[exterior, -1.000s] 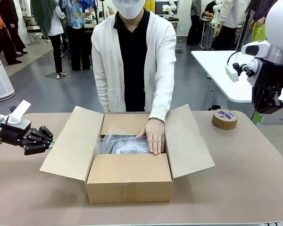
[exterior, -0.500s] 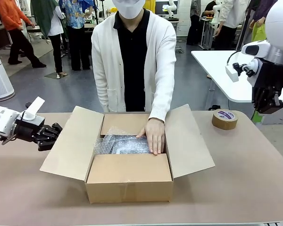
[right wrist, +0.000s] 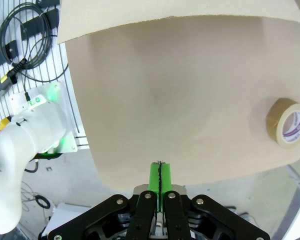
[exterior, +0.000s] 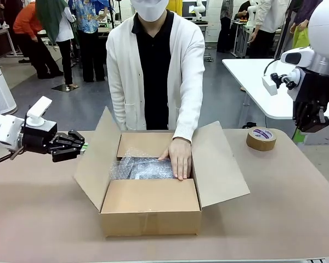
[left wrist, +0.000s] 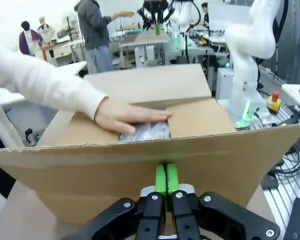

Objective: Wrap the clocks to prevent damage.
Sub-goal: Push the right (or left) flap of the Package Box to close it.

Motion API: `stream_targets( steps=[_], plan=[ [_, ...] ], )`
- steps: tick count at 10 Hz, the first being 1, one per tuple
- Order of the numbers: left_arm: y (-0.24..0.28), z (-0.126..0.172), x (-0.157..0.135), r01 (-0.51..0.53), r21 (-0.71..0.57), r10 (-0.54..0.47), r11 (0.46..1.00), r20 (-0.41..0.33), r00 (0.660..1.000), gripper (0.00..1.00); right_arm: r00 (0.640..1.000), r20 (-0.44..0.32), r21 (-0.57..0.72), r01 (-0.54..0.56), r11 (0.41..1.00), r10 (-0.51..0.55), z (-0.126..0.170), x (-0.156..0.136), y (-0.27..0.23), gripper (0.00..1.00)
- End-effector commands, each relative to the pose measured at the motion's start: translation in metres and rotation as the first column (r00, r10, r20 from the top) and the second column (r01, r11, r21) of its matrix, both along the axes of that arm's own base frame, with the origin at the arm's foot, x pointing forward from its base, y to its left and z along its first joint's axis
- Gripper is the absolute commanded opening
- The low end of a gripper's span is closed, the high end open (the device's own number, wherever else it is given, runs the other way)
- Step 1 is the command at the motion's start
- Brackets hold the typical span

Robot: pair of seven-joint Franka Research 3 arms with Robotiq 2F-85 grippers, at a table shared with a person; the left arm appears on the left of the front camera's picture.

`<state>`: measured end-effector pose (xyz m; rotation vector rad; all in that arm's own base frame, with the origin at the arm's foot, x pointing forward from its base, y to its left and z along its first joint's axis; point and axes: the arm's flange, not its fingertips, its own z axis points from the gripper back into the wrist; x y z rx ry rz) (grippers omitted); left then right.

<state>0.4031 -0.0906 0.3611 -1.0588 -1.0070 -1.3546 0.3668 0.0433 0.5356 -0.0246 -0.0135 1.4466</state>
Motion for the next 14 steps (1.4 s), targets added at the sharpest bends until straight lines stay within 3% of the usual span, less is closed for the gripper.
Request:
stream_targets(
  steps=[1,5,14],
  plan=[
    [-0.021,-0.002,-0.004,0.003,-0.006,-0.004,1.0,-0.022,1.0,0.0,1.0,-0.002,-0.007,-0.007,1.0,0.007,0.0,-0.001,-0.002,0.01],
    [-0.049,-0.023,-0.001,0.02,0.053,-0.018,0.998,-0.039,0.999,0.0,1.0,-0.002,-0.007,-0.007,1.0,0.007,0.0,-0.001,-0.002,0.01],
    [-0.081,-0.063,0.011,-0.003,0.176,0.001,0.984,0.014,1.0,0.0,1.0,-0.002,-0.007,-0.007,1.0,0.007,0.0,-0.001,-0.002,0.01]
  ],
)
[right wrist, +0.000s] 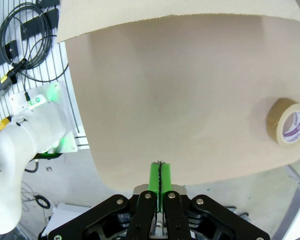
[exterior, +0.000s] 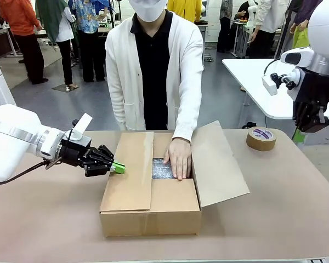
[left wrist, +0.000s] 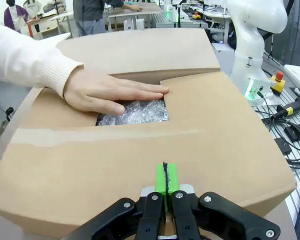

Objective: Wrap the clocks to prevent damage.
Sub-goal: Push the right (or left) flap of the Package Box to close it.

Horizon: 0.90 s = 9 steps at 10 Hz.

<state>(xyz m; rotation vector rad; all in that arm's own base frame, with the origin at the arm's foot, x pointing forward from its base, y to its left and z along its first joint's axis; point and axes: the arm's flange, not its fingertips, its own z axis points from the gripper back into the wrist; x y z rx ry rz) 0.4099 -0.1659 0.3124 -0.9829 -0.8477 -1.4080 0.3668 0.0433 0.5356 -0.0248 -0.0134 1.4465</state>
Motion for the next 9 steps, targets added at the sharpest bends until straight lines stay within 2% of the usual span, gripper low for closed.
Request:
stream_targets(
  steps=[1,4,5,6,9],
  plan=[
    [-0.004,-0.019,0.004,-0.036,0.037,0.034,0.999,0.058,0.998,0.0,1.0,-0.002,-0.007,-0.007,1.0,0.007,0.0,-0.001,-0.002,0.01],
    [-0.001,-0.024,0.003,-0.043,0.118,0.031,0.992,0.105,0.994,0.0,1.0,-0.002,-0.007,-0.007,1.0,0.007,0.0,-0.001,-0.002,0.01],
    [-0.001,-0.017,-0.005,-0.013,0.113,0.003,0.993,0.095,0.995,0.0,1.0,-0.002,-0.007,-0.007,1.0,0.007,0.0,-0.001,-0.002,0.01],
    [-0.001,0.0,0.002,0.003,0.017,-0.003,1.0,0.021,1.0,0.0,1.0,-0.002,-0.007,-0.007,1.0,0.007,0.0,-0.001,-0.002,0.01],
    [-0.001,0.0,0.002,0.003,0.017,-0.003,1.0,0.021,1.0,0.0,1.0,-0.002,-0.007,-0.007,1.0,0.007,0.0,-0.001,-0.002,0.01]
  ],
)
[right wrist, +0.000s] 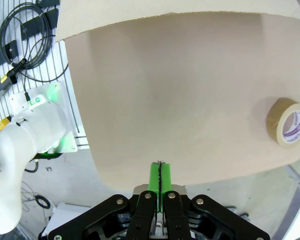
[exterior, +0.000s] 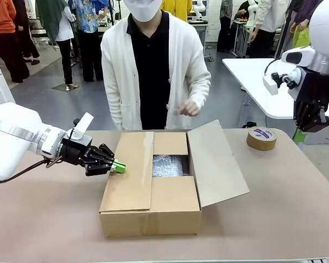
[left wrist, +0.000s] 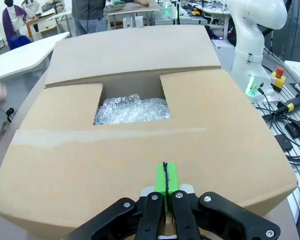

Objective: Wrap the clocks to prevent damage.
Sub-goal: Push the right (or left) flap of the Package Box to close it, then push the left (or right) flap of the Package Box to close it.

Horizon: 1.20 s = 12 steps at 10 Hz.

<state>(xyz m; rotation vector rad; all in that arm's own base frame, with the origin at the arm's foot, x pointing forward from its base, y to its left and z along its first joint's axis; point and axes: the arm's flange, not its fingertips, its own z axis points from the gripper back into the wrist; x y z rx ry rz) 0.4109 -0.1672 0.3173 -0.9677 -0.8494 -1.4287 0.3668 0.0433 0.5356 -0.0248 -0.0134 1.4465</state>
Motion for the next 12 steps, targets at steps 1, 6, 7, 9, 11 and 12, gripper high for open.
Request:
stream_targets(
  steps=[1,6,7,9,11,12],
  plan=[
    [0.0,-0.005,0.001,-0.005,0.006,0.005,1.0,0.003,1.0,0.0,1.0,-0.002,-0.007,-0.007,1.0,0.007,0.0,-0.001,-0.002,0.01],
    [0.0,-0.005,0.001,-0.005,0.006,0.005,1.0,0.003,1.0,0.0,1.0,-0.002,-0.007,-0.007,1.0,0.007,0.0,-0.001,-0.002,0.01],
    [0.0,-0.005,0.001,-0.005,0.006,0.005,1.0,0.003,1.0,0.0,1.0,-0.002,-0.007,-0.007,1.0,0.007,0.0,-0.001,-0.002,0.01],
    [0.0,-0.005,0.001,-0.005,0.006,0.005,1.0,0.003,1.0,0.0,1.0,-0.002,-0.007,-0.007,1.0,0.007,0.0,-0.001,-0.002,0.01],
    [0.0,-0.005,0.001,-0.005,0.006,0.005,1.0,0.003,1.0,0.0,0.985,0.009,0.149,-0.172,0.974,0.173,-0.006,0.002,-0.006,0.01],
    [0.0,-0.005,0.001,-0.005,0.006,0.005,1.0,0.003,1.0,0.0,0.973,0.03,0.328,-0.227,0.917,0.23,-0.021,0.005,-0.014,0.01]
  ],
)
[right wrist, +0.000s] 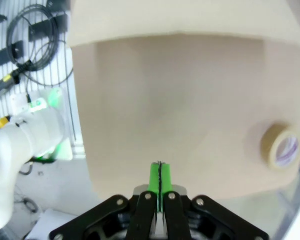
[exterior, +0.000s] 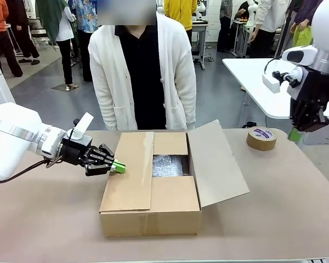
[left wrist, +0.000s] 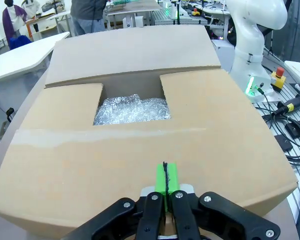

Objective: Wrap the clocks to prevent damage.
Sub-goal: Push the left (or right) flap of the Package Box to close it.

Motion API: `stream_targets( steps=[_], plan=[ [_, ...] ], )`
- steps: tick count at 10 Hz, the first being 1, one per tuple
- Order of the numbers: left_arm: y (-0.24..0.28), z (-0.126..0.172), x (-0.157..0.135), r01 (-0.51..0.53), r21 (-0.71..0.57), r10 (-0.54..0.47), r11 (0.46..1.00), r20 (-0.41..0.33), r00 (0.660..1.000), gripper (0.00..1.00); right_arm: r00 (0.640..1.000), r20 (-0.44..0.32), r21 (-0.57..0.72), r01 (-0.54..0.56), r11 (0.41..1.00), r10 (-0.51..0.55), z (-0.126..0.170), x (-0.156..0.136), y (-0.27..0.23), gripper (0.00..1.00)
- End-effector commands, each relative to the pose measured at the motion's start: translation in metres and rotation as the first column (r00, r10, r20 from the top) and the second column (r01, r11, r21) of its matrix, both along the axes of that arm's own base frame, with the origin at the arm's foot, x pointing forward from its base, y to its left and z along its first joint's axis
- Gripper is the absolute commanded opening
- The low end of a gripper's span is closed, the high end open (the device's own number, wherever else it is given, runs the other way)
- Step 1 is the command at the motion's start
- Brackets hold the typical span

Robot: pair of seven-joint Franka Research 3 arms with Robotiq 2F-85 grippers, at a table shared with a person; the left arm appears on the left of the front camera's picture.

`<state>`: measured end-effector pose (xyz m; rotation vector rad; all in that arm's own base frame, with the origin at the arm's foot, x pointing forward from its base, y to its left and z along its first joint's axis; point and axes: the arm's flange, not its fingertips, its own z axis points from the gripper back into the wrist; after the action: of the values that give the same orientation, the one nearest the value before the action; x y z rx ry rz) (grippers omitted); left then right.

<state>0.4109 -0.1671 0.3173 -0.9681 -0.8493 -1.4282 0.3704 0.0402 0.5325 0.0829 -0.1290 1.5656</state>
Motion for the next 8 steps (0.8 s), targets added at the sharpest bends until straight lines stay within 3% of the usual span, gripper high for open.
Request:
stream_targets(
  steps=[1,5,6,8],
  plan=[
    [0.0,-0.005,0.0,-0.004,0.006,0.004,1.0,0.004,1.0,0.0,0.992,0.015,0.266,-0.122,0.956,0.122,-0.033,0.006,-0.018,0.01],
    [0.0,-0.005,0.0,-0.004,0.006,0.004,1.0,0.004,1.0,0.0,0.991,0.061,0.48,-0.132,0.867,0.117,-0.089,0.016,-0.034,0.01],
    [0.0,-0.005,0.0,-0.004,0.006,0.004,1.0,0.004,1.0,0.0,0.998,0.031,0.479,-0.067,0.875,0.059,-0.088,0.017,-0.034,0.01],
    [0.0,-0.005,0.0,-0.004,0.006,0.004,1.0,0.004,1.0,0.0,0.994,0.04,0.421,-0.113,0.9,0.106,-0.078,0.012,-0.035,0.01]
  ],
)
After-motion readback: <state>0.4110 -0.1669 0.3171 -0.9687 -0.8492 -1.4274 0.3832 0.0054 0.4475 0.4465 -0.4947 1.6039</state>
